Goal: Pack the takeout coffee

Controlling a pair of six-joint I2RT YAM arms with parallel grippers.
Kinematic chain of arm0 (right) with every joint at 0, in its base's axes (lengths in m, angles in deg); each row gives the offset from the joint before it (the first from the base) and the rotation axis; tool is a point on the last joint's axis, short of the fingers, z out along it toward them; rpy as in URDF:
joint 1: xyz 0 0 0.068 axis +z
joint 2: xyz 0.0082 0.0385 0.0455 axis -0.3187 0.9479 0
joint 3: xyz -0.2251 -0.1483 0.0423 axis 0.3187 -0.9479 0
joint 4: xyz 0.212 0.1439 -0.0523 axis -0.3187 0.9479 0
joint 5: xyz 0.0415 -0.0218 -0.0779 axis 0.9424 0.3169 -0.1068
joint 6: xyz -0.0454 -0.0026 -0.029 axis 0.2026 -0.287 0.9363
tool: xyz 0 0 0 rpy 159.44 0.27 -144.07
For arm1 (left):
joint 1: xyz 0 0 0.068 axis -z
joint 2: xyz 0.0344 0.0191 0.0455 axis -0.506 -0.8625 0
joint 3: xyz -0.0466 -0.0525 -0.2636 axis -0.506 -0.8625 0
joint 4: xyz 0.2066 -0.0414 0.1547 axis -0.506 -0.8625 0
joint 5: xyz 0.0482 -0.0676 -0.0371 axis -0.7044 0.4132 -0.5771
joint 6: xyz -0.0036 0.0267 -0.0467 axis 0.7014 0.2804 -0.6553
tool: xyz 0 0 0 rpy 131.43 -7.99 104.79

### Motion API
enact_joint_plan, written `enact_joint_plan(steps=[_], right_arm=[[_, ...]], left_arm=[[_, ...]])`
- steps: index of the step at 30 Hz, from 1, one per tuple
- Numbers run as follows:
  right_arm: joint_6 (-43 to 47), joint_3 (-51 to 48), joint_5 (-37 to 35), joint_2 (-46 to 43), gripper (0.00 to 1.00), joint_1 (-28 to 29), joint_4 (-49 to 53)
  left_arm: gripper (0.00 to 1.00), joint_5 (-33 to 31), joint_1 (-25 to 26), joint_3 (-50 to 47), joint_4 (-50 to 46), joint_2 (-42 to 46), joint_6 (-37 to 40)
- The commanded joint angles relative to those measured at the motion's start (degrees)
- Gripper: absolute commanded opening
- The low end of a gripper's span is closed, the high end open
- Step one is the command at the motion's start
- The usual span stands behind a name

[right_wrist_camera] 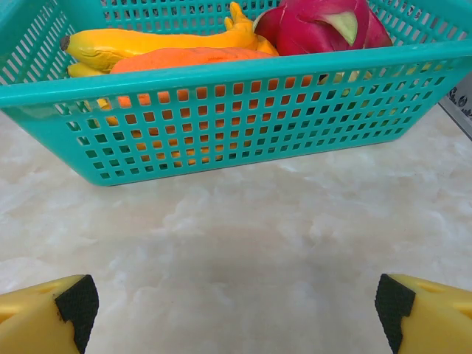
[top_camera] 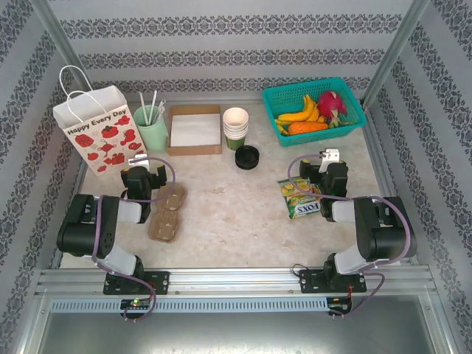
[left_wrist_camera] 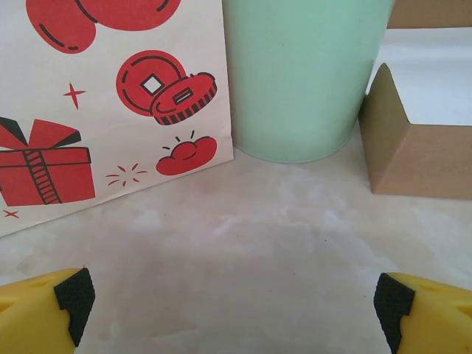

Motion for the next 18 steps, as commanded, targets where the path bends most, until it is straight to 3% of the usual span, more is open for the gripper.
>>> enact_joint_plan(steps=[1,18], right_arm=[[-0.43,0.45,-0.96,-0.43,0.98,0.58,-1.33],[-0.46,0.45,-0.90,-0.43,0.98,0.52,-1.33]], left_arm=[[0.99,-0.82,0.73,0.50,2.26,0.24,0.14],[0.99,-0.82,0.74,0.57,2.26,0.22,0.04]])
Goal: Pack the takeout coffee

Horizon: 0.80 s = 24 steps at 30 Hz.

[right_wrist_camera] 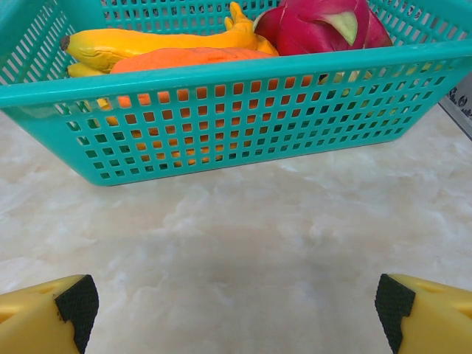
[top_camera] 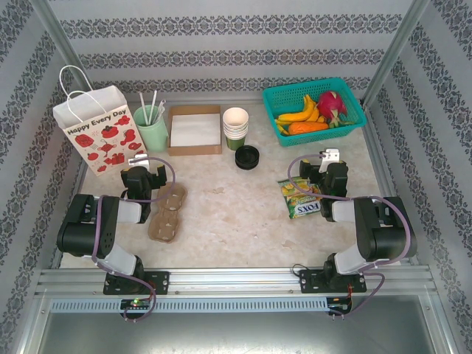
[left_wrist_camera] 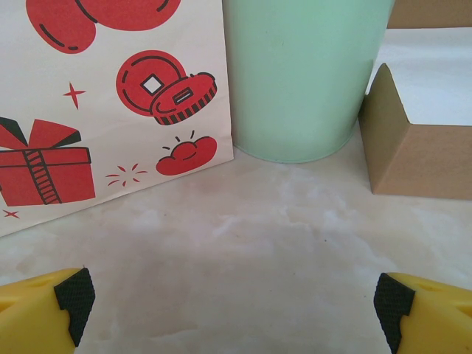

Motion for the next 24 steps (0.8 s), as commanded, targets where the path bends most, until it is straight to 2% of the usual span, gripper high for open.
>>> enact_joint_plan(steps=[1,14,18,22,24], right_arm=[[-0.46,0.52,-0.88,-0.42,0.98,0.51,-1.24],[-0.52,0.37,-0.84,-0.55,0.98,0.44,-1.41],[-0.48,1.46,-0.14,-1.40,0.98,0.48,0.70],[0.64,3.19,1.41,-5.60,0.98,0.67,6.88],[0.92,4.64,1.02,-8.01,0.98,1.05,11.79]], left_arm=[[0.99,-0.82,0.74,0.54,2.21,0.30,0.09],[0.99,0.25,0.74,0.56,2.06,0.69,0.79],[0.99,2.25,0.92,1.93,-2.76,3.78,1.92],[0.99,1.78,1.01,4.62,-16.57,12.51,0.91],[0.99,0.42,1.42,3.44,-16.95,16.65,0.11]])
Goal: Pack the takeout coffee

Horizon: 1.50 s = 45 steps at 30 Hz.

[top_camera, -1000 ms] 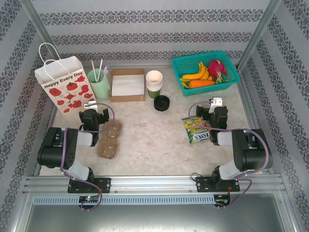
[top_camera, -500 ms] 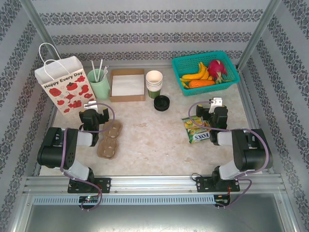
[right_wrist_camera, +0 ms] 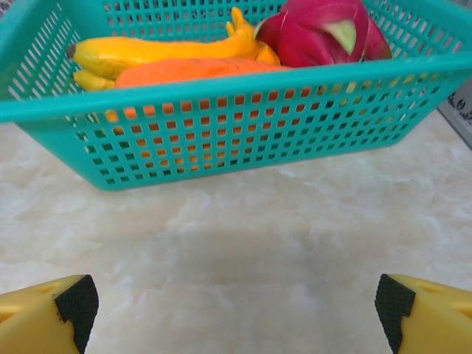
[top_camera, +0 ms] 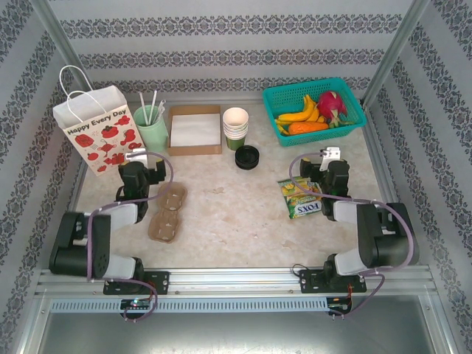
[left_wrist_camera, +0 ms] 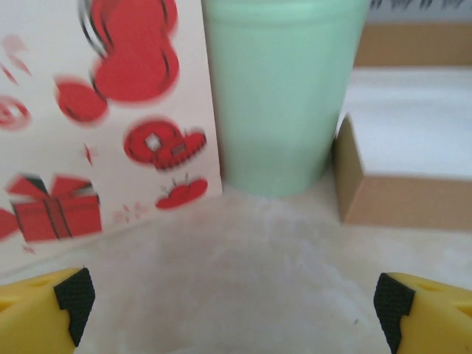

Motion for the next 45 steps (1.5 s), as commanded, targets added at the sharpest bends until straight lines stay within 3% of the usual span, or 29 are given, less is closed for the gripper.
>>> enact_joint_plan(steps=[1,4,9,12,19,22,24,26,33,39,45], right_arm=[[1.07,4.20,0.09,-4.98,0.98,1.44,8.78],[-2.11,8.58,-4.47,-8.84,0.98,3.56,18.49],[-15.92,18.59,-8.70,-14.09,0.98,9.30,36.75],[-20.57,26.04,-12.02,-14.04,0.98,13.91,47.86],[-31.16,44.24,-16.29,-6.91,0.98,21.20,69.16],[-32.16,54.34,-13.27,-0.11,0.98,22.93,76.83],[-27.28,59.74,-7.69,4.29,0.98,23.79,77.39],[-23.24,64.24,-2.69,8.26,0.98,24.46,77.16],[-22.07,80.69,-1.08,21.86,0.98,26.16,81.87],[-20.33,92.76,-6.20,31.93,0.97,27.50,86.38],[-22.81,105.62,-4.13,41.49,0.80,26.05,94.53]], left_arm=[[0.99,-2.30,1.07,0.31,-5.56,6.84,-1.40],[0.99,-6.10,1.08,2.68,-11.83,12.10,-6.32],[0.99,-9.51,1.50,17.77,-39.53,14.05,-21.06],[0.99,-6.25,3.02,23.27,-50.48,13.64,-28.94],[0.99,-0.13,9.75,29.00,-64.59,12.38,-35.59],[0.99,4.76,11.42,29.99,-64.86,11.68,-37.79],[0.99,10.32,12.64,29.55,-60.33,10.85,-39.67],[0.99,11.76,14.08,30.64,-59.12,9.04,-41.62],[0.99,19.40,16.62,32.36,-58.03,3.92,-41.92],[0.99,18.24,17.51,32.32,-58.74,0.47,-38.95],[0.99,17.51,17.51,30.19,-54.16,-0.01,-40.67]])
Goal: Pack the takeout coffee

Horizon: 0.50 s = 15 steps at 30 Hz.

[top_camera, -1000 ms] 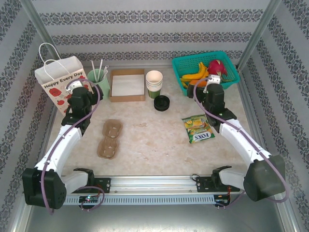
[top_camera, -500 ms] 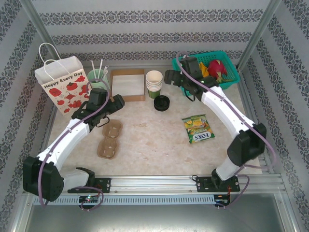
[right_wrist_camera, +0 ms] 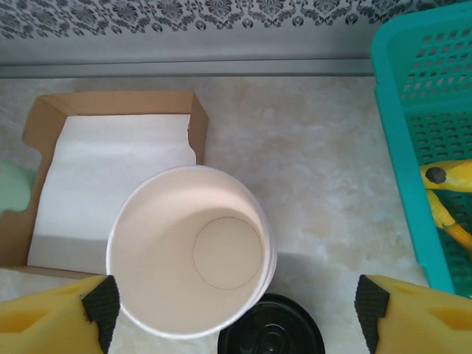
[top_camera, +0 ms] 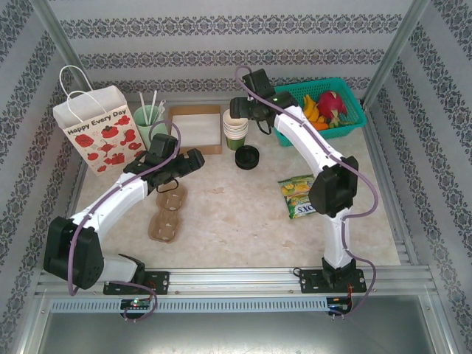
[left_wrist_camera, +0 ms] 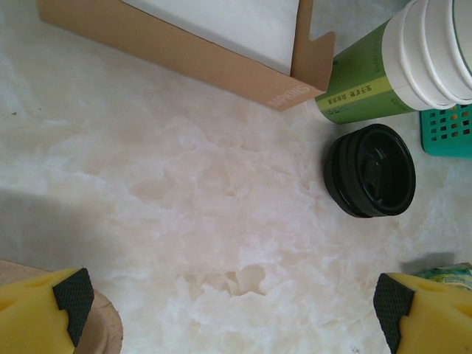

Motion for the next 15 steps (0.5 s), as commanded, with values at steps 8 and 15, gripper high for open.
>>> enact_joint_plan(steps=[8,15], right_arm=[[-1.59,11.29,4.58,8.35,0.59,-2.47,11.63],[-0.92,13.72,6.56,10.79,0.44,-2.66,12.39]], left_arm=[[0.99,-2.52,0.49,1.14,0.99,-1.54,2.01],[0.99,-1.97,0.54,4.54,-1.20,-5.51,3.41]])
